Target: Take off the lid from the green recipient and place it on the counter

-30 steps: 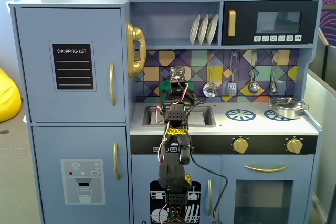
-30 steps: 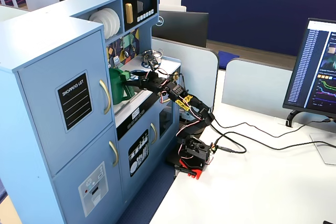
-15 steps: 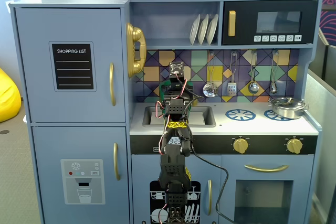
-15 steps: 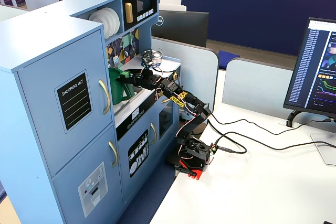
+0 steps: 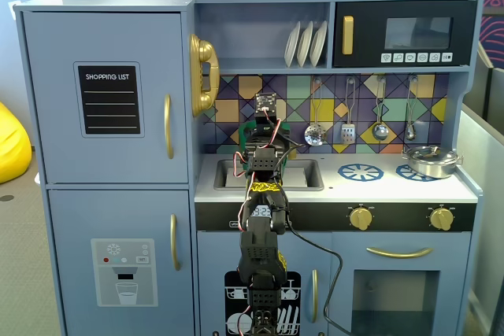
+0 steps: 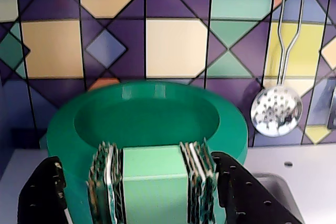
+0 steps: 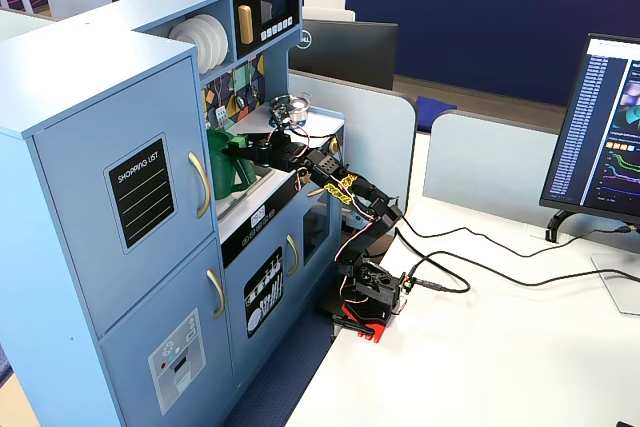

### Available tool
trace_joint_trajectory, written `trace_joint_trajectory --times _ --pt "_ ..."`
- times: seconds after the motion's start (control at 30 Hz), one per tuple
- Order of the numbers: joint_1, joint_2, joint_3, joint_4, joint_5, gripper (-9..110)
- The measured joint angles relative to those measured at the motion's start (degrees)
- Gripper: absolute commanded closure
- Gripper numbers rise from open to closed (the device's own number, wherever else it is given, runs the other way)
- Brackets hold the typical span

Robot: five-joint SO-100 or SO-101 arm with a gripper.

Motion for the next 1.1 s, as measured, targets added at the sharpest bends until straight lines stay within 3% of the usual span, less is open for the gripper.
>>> trace_joint_trajectory --times 0.33,1.1 --pt "-0.4 0.0 -0.1 1.4 -0.3 101" --pt "-0.2 -2.1 -9.1 5.6 -3.0 101"
